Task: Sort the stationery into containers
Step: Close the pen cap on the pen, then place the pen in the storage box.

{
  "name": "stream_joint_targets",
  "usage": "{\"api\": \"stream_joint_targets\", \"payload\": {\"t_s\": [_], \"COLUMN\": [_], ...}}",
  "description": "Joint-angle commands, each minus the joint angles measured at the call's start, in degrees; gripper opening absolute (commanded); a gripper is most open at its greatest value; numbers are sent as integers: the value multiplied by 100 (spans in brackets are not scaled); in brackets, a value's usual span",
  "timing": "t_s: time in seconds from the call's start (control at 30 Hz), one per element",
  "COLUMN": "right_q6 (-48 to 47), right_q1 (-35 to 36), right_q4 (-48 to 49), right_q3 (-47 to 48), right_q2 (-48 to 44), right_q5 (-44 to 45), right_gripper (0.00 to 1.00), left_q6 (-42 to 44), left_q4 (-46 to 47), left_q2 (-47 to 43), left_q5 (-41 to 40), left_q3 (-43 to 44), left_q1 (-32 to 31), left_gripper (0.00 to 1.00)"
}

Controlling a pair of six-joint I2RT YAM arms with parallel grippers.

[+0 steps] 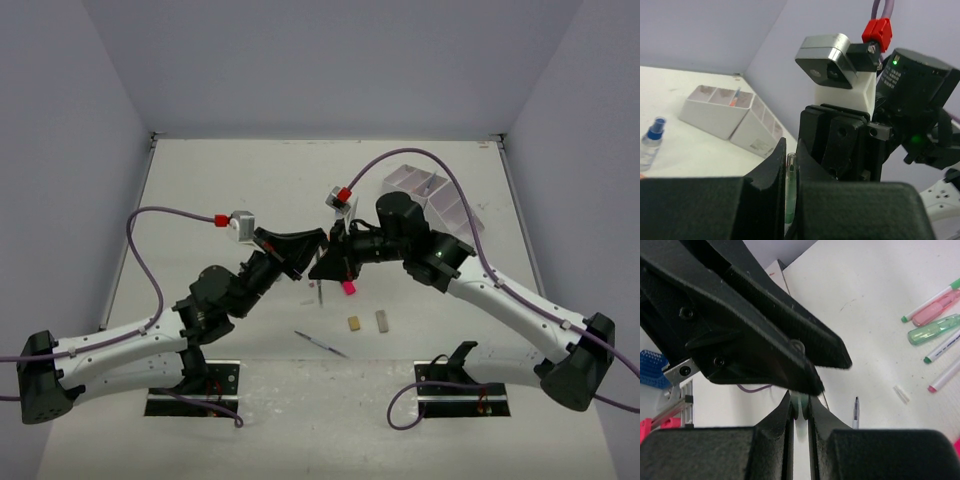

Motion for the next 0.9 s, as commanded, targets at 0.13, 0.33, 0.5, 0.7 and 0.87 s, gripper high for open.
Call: {"api": "stream_joint_targets", "payload": {"t_s": [0.13,0.33,0.5,0.7,0.87], "right_q6": [-296,-208,-4,-270,-696], "right_q1": [21,-165,-380,-1250,-2158], "right_q4": [2536,2439,2637,2038,2154], "right_q3": [-142,-618,-822,-383,-214], "right_q2": [846,702,851,736,761], "right_q5": [836,1573,2849,4820,6591], "right_gripper": [0,0,0,0,0], "left_q6": [1051,891,-347,-1198,-1146], "left_q4": [-2396,-3034,-4777,-6672,-6358], "left_q2": [4,-65,346,735,163], "left_q5": [1393,-632,-3507,-4946,-4611], "left_q3": [1179,1553,2782,4097,2982], "left_q1": [-714,-714,-696,-678,-670], "left_gripper": [0,9,100,100,100]}}
